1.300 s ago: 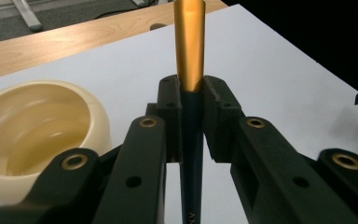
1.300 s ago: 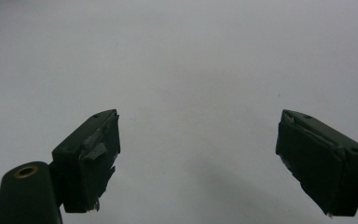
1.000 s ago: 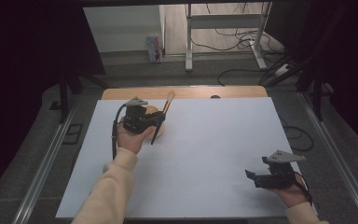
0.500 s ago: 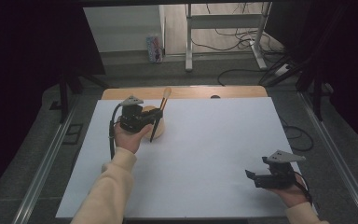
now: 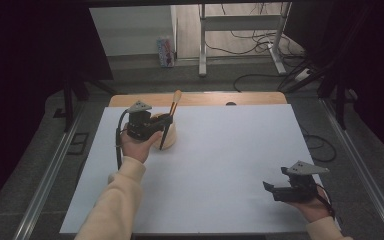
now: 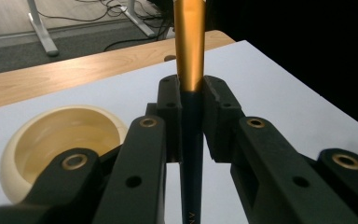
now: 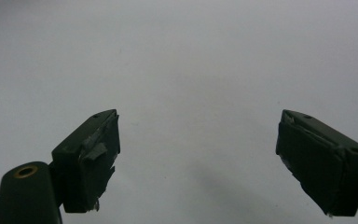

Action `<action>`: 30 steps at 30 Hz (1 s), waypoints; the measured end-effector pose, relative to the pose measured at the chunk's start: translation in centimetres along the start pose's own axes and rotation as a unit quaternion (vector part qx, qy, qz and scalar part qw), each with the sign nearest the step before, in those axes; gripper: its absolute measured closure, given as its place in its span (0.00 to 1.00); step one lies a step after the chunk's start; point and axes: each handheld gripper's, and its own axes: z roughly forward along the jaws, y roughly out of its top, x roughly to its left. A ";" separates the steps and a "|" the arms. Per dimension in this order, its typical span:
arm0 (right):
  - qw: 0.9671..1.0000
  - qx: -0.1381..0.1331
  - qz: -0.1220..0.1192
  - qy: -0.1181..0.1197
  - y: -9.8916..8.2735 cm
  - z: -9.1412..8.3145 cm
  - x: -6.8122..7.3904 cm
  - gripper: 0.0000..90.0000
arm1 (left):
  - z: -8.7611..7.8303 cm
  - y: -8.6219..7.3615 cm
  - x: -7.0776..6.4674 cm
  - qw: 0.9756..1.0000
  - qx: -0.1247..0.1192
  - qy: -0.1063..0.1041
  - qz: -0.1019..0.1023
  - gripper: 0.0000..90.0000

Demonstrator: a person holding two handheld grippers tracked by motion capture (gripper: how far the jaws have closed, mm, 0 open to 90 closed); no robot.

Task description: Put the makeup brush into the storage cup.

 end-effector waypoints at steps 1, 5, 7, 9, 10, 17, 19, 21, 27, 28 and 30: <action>1.000 -0.001 0.000 0.001 0.0 0.0 0.0 0.15 | 0.0 0.1 0.0 1.000 0.000 0.001 0.000 0.87; 1.000 -0.001 -0.002 0.002 0.0 0.0 0.0 0.15 | -0.2 0.6 0.0 1.000 -0.003 0.005 0.008 0.87; 1.000 -0.001 -0.001 0.002 0.0 0.0 0.0 0.15 | -0.2 0.7 0.0 1.000 -0.004 0.006 0.008 0.87; 1.000 -0.001 -0.001 0.001 0.0 0.0 0.0 0.15 | -0.2 0.8 0.0 1.000 -0.005 0.008 0.010 0.87; 1.000 -0.001 -0.001 0.001 0.0 0.0 0.0 0.15 | -0.1 0.8 0.1 1.000 -0.006 0.007 0.010 0.87; 1.000 -0.001 -0.002 0.000 0.0 -0.1 0.0 0.15 | 0.1 1.0 0.2 1.000 -0.013 0.010 0.012 0.87; 1.000 -0.002 -0.002 -0.001 0.0 -0.1 0.0 0.15 | 0.2 1.0 0.3 1.000 -0.014 0.010 0.014 0.87; 1.000 -0.001 -0.002 -0.001 0.0 -0.1 0.0 0.15 | 0.2 1.1 0.5 1.000 -0.017 0.011 0.014 0.87; 1.000 -0.002 0.000 -0.005 0.0 0.0 0.0 0.15 | 0.4 1.3 1.1 0.999 -0.025 0.016 0.012 0.87; 1.000 -0.002 0.000 -0.005 0.0 0.0 0.0 0.15 | 0.4 1.3 1.1 0.999 -0.026 0.017 0.012 0.87; 1.000 -0.002 0.001 -0.005 0.0 0.0 0.0 0.15 | 0.6 1.4 1.3 0.999 -0.028 0.017 0.012 0.87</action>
